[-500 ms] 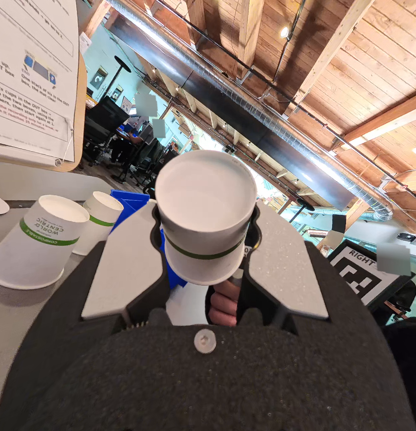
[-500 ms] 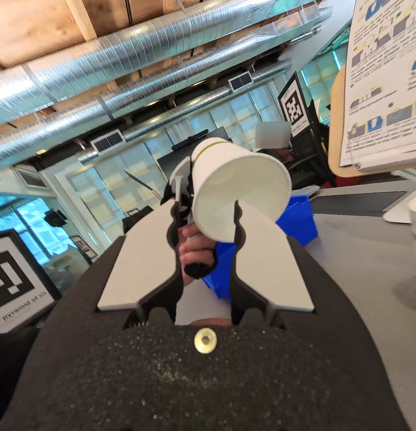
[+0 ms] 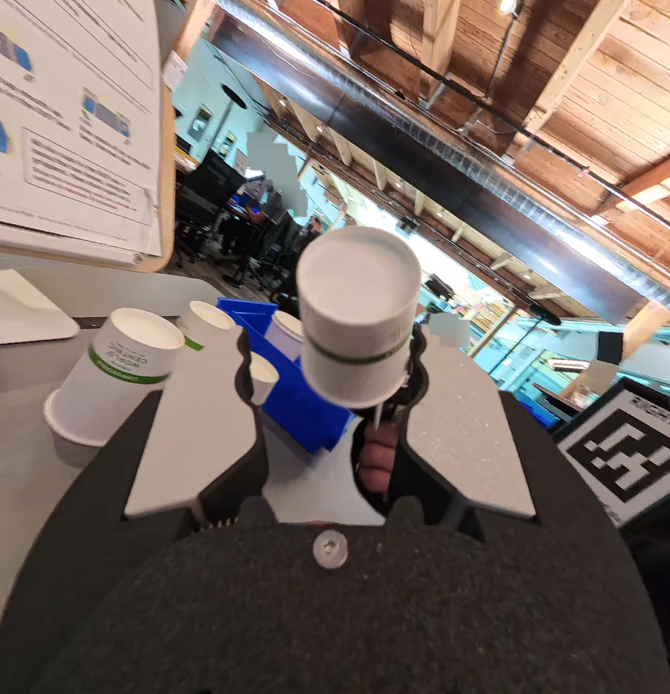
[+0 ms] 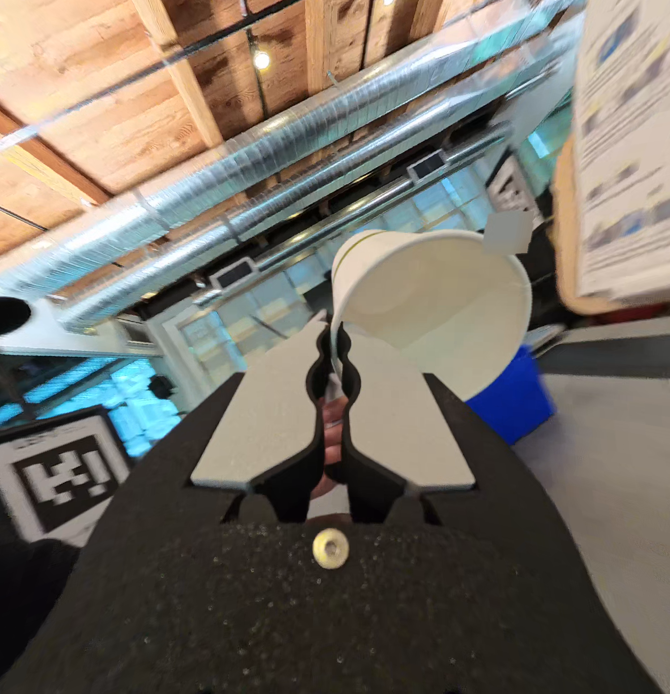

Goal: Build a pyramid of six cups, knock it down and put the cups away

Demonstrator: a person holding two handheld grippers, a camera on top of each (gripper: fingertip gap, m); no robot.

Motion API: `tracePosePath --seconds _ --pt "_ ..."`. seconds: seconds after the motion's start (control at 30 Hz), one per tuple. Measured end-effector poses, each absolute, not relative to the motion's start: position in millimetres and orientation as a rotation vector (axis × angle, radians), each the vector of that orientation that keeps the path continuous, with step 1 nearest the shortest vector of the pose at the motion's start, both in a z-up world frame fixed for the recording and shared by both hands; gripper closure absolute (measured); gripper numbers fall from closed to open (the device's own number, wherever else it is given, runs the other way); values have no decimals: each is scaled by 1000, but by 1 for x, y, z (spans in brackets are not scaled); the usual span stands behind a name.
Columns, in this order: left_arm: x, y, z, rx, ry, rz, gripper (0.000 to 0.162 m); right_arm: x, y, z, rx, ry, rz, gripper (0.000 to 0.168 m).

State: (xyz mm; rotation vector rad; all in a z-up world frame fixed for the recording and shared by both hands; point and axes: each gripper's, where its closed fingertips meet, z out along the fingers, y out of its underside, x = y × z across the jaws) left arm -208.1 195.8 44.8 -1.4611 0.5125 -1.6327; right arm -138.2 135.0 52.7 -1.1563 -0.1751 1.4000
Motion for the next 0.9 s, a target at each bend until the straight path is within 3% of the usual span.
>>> tracePosePath --seconds 0.1,0.3,0.6,0.9 --pt "-216 204 41 -1497 498 -1537 80 -77 137 89 -1206 -203 1017 166" --pt "-213 224 -12 -1776 540 -1151 83 60 149 153 -1593 -421 51 166" --pt "-217 239 -53 -1962 583 -542 86 165 179 35 -2617 -768 -241 166" --pt "-199 218 -66 -1988 676 -536 82 175 198 -58 -2880 -825 -104 166"
